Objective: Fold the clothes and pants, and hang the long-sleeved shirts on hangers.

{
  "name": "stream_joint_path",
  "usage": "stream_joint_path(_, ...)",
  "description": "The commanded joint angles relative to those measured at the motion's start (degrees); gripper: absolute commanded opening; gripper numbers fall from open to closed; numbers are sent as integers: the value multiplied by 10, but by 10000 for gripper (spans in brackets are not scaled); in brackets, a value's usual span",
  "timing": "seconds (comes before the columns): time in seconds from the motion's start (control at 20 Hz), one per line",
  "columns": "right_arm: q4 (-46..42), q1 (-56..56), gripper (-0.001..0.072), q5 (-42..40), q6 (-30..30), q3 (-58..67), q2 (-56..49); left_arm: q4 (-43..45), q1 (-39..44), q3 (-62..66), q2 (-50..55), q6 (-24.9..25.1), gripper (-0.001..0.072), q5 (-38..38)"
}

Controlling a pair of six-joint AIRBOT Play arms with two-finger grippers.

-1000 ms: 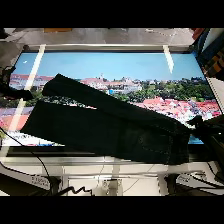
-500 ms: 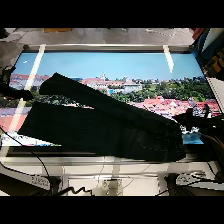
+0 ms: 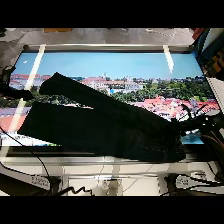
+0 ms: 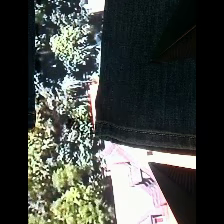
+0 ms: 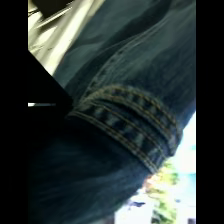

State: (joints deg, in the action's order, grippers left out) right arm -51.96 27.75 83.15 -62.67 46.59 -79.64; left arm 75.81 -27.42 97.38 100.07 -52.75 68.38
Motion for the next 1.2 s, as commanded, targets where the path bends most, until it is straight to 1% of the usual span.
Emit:
stream_joint_path(0.0,-57,-42,51,28,-12,-27,2,0,0,0,0,0,699,0)
stream_joint_path(0.15,-57,-90,51,-28,-12,-71,15,0,0,0,0,-13,699,0)
stream_joint_path(0.35,-47,-163,51,-32,-19,-97,45,0,0,0,0,-13,699,0)
stream_joint_path(0.55,-50,-255,51,-35,-42,-108,110,0,0,0,0,-13,699,0)
stream_joint_path(0.65,-52,-275,50,-61,-58,-106,144,0,0,0,0,-13,699,0)
stream_joint_path(0.75,-61,-265,50,-86,-74,-85,169,0,0,0,0,-13,699,0)
stream_joint_path(0.9,-88,-227,51,-102,-74,-6,186,0,0,0,0,-13,699,0)
stream_joint_path(0.95,-108,-210,51,-113,-74,24,186,0,0,0,0,-13,699,0)
stream_joint_path(1.05,-167,-167,61,-170,-74,70,185,0,0,0,0,-13,699,0)
stream_joint_path(1.15,-235,-100,71,-233,-111,83,177,0,0,0,0,-13,699,0)
